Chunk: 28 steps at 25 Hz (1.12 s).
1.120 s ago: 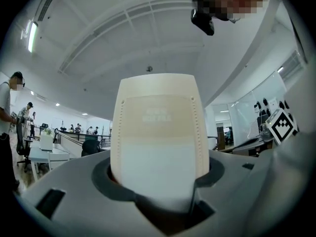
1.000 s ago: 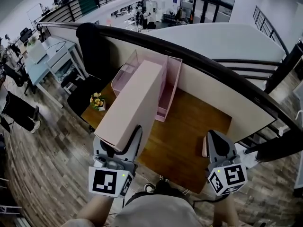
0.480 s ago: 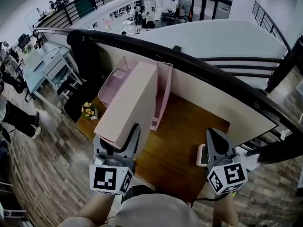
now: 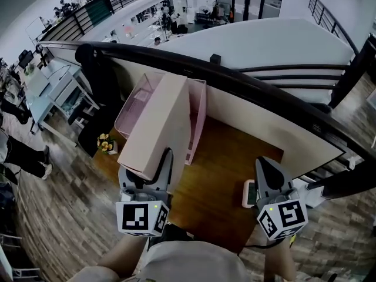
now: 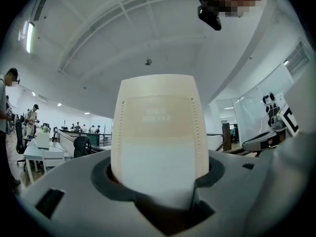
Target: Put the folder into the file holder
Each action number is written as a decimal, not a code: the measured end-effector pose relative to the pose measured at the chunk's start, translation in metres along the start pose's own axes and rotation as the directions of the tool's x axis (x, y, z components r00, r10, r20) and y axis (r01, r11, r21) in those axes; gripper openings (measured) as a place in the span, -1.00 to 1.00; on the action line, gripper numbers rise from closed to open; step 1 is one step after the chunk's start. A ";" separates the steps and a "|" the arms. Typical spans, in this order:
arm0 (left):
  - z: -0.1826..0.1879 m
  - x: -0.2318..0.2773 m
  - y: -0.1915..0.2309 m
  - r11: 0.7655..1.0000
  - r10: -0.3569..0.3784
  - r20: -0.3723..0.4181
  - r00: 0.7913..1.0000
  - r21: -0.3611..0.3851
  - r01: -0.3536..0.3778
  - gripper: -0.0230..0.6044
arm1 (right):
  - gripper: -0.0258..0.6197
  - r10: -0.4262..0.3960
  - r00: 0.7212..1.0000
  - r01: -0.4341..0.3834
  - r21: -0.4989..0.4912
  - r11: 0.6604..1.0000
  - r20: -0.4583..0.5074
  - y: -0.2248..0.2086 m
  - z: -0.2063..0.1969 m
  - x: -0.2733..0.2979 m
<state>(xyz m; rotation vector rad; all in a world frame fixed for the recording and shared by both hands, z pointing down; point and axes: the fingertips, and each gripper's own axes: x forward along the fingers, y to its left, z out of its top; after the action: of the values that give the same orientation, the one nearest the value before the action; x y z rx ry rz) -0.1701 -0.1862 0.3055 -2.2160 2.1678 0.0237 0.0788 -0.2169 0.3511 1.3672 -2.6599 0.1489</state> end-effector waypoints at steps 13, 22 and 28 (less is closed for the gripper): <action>-0.020 0.059 0.018 0.998 -0.012 0.046 0.999 -0.061 0.015 0.02 | -0.91 -0.150 0.989 0.151 0.040 0.988 -0.013 0.001 0.000 0.020; -0.055 0.108 0.018 0.998 -0.017 0.029 0.999 -0.053 0.019 0.02 | -0.91 -0.210 0.976 0.211 0.021 0.977 -0.053 0.009 -0.004 0.035; -0.074 0.135 0.012 0.999 -0.032 0.024 0.999 -0.036 0.033 0.02 | -0.91 -0.228 0.970 0.230 0.022 0.973 -0.083 0.006 -0.010 0.041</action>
<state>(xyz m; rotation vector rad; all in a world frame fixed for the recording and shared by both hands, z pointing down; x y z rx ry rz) -0.1805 -0.3247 0.3734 -2.2579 2.1365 0.0888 0.0510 -0.2444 0.3679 1.6289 -2.4225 0.2153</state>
